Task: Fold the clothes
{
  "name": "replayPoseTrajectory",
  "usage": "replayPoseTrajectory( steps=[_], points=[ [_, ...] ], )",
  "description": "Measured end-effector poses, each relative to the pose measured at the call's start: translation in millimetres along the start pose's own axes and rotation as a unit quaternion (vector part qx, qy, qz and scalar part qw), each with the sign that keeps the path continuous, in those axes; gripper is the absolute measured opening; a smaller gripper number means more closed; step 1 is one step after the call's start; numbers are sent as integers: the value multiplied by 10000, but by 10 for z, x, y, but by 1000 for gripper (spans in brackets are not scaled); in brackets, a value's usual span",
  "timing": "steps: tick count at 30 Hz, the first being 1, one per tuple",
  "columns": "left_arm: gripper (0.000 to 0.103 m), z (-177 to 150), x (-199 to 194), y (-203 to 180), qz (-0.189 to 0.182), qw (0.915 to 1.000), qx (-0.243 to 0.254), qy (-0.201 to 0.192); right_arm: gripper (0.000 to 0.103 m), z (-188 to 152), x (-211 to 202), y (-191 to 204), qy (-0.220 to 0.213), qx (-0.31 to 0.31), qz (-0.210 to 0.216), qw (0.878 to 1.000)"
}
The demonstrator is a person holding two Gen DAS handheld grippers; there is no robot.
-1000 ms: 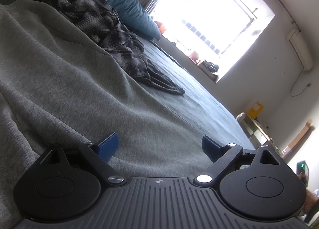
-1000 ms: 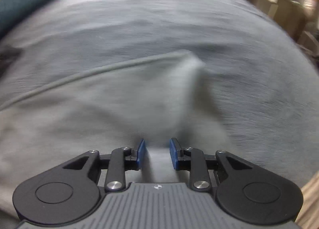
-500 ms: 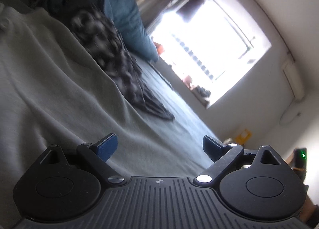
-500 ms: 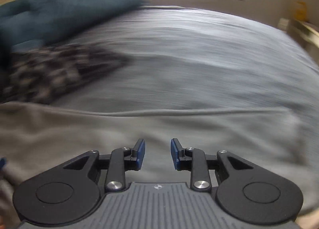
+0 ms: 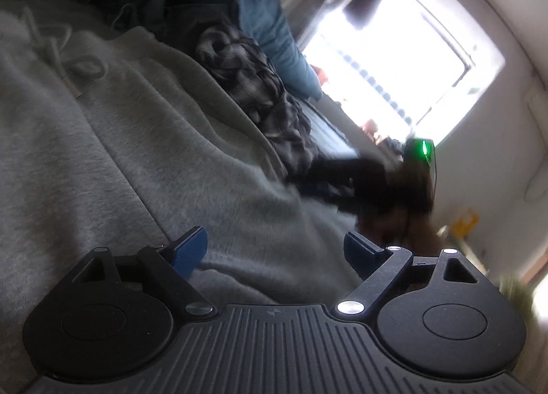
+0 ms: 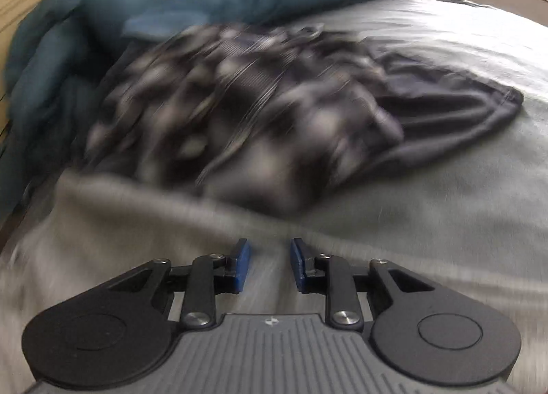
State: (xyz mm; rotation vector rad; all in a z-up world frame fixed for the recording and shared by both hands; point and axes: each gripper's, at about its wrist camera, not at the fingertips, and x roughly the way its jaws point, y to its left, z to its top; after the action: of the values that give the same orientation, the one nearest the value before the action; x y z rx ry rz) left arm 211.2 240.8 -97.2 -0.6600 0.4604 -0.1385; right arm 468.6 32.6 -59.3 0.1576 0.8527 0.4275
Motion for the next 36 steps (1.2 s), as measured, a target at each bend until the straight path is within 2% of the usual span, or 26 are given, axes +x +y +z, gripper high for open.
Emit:
replayPoseTrajectory(
  steps=[2, 4, 6, 11, 15, 18, 19, 22, 25, 27, 29, 32, 34, 36],
  points=[
    [88, -19, -24, -1, -3, 10000, 81, 4, 30, 88, -20, -74, -32, 313, -65, 9995],
    [89, -5, -44, 32, -59, 10000, 13, 9, 32, 95, -170, -114, -47, 469, 343, 9983],
    [89, 11, -60, 63, -115, 9999, -58, 12, 32, 58, -333, -63, 25, 364, 663, 9971],
    [90, 37, -94, 110, -301, 9992, -261, -56, 33, -164, -874, -8, 69, 321, 786, 9964],
    [92, 69, -171, 91, -444, 9980, -394, -218, 33, -513, -1997, -135, -490, 263, 724, 9958],
    [95, 83, -274, 1, -447, 9974, -397, -397, 38, -828, -2909, -243, -991, 218, 627, 9929],
    [96, 82, -309, -42, -452, 9973, -371, -446, 42, -1013, -3249, -290, -1215, 191, 481, 9912],
    [96, 19, -384, -227, -548, 9972, -181, -472, 43, -1641, -4157, -433, -1770, 62, -32, 9842],
    [96, -90, -432, -433, -645, 9972, 36, -383, 43, -2345, -4612, -526, -1798, -82, -631, 9816],
    [96, -225, -465, -601, -679, 9971, 238, -228, 43, -2780, -4679, -608, -1637, -79, -876, 9826],
    [96, -403, -550, -769, -710, 9964, 462, -77, 43, -3150, -4603, -680, -1392, -50, -1309, 9816],
    [96, -750, -740, -1003, -915, 9916, 906, 127, 43, -3590, -4467, -857, -1099, 77, -1718, 9790],
    [96, -982, -846, -1102, -993, 9877, 1160, 328, 42, -3815, -4443, -1077, -987, 200, -2076, 9730],
    [97, -1178, -920, -1141, -1043, 9839, 1346, 544, 42, -4026, -4518, -1353, -955, 493, -2603, 9595]
  ],
)
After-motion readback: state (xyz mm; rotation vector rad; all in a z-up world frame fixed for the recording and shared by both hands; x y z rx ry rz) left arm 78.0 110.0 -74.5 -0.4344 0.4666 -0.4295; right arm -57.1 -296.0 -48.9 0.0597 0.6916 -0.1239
